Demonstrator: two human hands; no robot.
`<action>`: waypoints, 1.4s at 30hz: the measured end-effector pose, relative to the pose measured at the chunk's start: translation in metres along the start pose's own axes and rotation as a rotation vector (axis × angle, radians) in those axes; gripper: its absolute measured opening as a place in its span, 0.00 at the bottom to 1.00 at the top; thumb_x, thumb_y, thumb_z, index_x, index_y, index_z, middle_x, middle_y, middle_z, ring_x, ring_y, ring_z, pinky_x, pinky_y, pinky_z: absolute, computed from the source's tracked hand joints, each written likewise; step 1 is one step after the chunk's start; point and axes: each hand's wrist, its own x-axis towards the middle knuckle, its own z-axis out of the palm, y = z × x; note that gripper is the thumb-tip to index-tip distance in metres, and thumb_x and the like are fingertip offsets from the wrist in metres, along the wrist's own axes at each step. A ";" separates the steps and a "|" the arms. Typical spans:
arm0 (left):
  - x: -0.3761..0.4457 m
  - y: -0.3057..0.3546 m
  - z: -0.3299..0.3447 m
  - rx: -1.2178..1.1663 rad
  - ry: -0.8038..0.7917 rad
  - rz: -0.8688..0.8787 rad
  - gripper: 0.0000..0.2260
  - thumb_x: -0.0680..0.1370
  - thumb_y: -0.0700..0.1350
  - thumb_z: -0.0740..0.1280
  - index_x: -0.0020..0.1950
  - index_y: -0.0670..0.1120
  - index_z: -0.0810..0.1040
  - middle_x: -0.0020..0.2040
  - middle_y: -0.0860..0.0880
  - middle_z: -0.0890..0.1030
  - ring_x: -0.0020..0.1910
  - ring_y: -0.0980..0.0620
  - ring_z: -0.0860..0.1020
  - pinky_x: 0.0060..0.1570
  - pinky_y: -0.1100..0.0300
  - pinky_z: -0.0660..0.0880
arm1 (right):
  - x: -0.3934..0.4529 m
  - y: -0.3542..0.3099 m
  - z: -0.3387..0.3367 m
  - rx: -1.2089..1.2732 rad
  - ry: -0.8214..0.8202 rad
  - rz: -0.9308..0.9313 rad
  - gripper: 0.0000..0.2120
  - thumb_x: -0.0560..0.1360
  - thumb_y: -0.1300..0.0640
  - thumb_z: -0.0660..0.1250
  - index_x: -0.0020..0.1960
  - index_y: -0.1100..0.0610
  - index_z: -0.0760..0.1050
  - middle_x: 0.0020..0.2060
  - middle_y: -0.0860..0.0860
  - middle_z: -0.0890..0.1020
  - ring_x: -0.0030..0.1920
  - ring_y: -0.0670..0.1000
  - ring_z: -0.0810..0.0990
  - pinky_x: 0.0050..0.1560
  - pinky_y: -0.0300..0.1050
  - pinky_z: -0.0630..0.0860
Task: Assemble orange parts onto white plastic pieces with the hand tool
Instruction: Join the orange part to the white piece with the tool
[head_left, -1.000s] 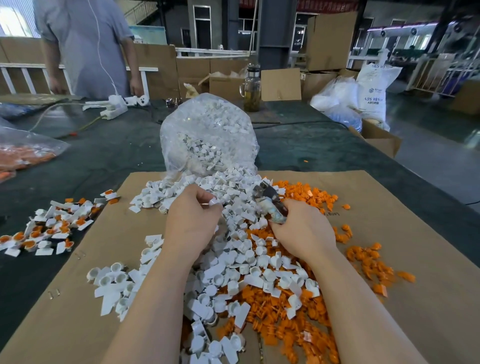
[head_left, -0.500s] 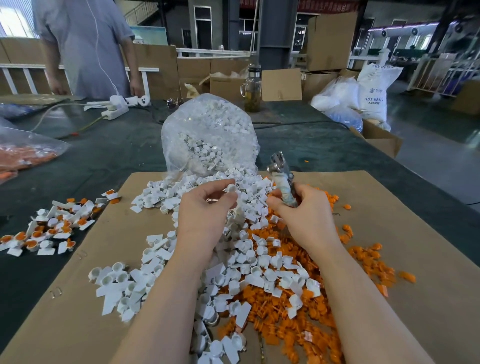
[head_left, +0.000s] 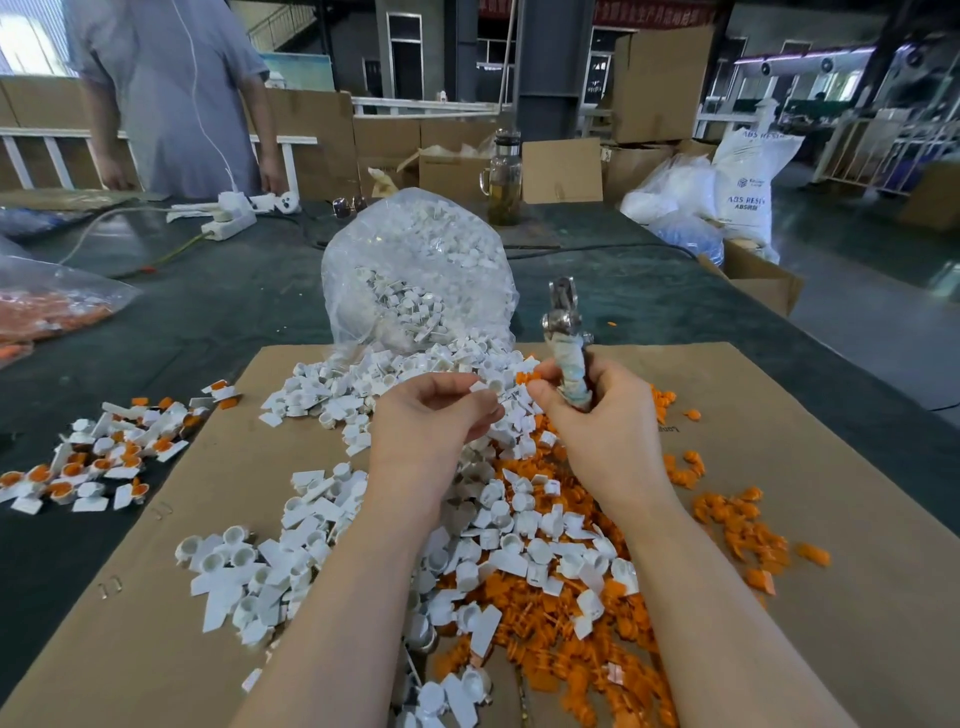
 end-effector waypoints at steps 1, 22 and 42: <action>-0.001 0.000 0.001 -0.001 -0.003 -0.002 0.06 0.72 0.34 0.75 0.45 0.42 0.82 0.38 0.44 0.86 0.38 0.49 0.86 0.40 0.63 0.82 | 0.000 0.000 0.001 -0.004 -0.004 -0.007 0.10 0.73 0.56 0.74 0.43 0.43 0.76 0.34 0.39 0.81 0.39 0.38 0.80 0.39 0.28 0.74; -0.011 0.004 0.006 0.209 0.040 0.147 0.05 0.70 0.41 0.78 0.41 0.51 0.86 0.35 0.54 0.85 0.35 0.58 0.83 0.34 0.71 0.76 | -0.002 0.002 0.008 -0.173 -0.007 0.001 0.06 0.73 0.54 0.73 0.49 0.53 0.78 0.39 0.44 0.81 0.40 0.43 0.79 0.41 0.41 0.77; -0.011 0.000 0.011 0.289 0.038 0.241 0.05 0.71 0.41 0.77 0.42 0.50 0.84 0.35 0.57 0.84 0.31 0.63 0.79 0.31 0.72 0.74 | 0.000 0.002 0.006 -0.167 -0.086 -0.009 0.09 0.74 0.57 0.72 0.55 0.53 0.78 0.41 0.40 0.81 0.43 0.38 0.79 0.38 0.28 0.73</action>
